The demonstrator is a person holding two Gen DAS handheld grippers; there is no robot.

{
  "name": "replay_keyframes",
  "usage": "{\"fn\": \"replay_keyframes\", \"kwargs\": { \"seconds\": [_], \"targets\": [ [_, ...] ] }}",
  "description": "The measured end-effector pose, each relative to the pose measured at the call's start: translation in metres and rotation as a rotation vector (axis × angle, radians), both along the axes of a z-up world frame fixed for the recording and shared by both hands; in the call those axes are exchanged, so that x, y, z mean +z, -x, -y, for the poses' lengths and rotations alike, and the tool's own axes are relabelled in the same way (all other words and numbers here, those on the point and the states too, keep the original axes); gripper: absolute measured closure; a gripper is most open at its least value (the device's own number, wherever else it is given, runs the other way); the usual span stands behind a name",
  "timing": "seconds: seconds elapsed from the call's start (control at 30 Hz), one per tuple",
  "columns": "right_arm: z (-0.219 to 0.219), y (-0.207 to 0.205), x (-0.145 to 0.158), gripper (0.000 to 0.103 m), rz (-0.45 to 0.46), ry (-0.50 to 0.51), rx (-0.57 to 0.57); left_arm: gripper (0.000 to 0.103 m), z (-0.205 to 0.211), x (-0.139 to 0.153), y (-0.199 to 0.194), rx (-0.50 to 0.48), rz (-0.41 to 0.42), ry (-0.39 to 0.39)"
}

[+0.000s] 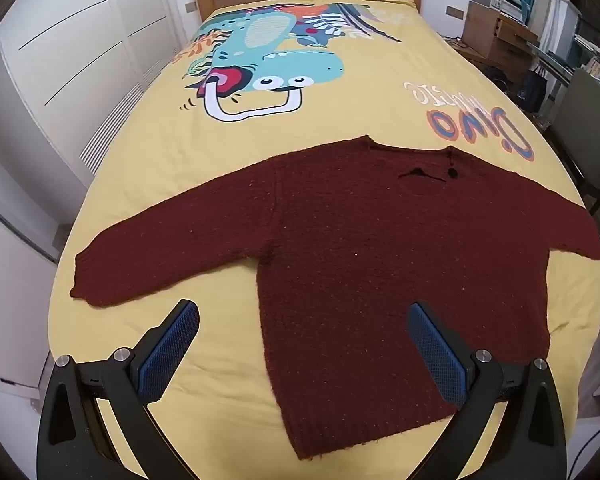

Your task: Fold small clothes

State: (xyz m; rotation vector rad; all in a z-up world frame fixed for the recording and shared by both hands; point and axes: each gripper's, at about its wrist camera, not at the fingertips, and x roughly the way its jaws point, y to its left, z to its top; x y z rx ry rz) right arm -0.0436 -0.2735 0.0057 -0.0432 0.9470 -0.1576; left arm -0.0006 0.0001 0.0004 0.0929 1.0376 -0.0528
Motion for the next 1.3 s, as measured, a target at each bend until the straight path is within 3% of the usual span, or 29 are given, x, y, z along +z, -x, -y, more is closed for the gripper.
{"fn": "replay_keyframes", "kwargs": {
  "seconds": [0.33,1.3],
  "targets": [
    [-0.001,-0.002,-0.002,0.0,-0.03,0.007,0.006,0.001,0.017,-0.002,-0.003,0.016,-0.019,-0.014],
    [0.002,0.0,-0.013,0.0,-0.05,0.006,0.016,0.001,0.007,-0.008,0.002,-0.022,-0.053,-0.002]
  ]
}}
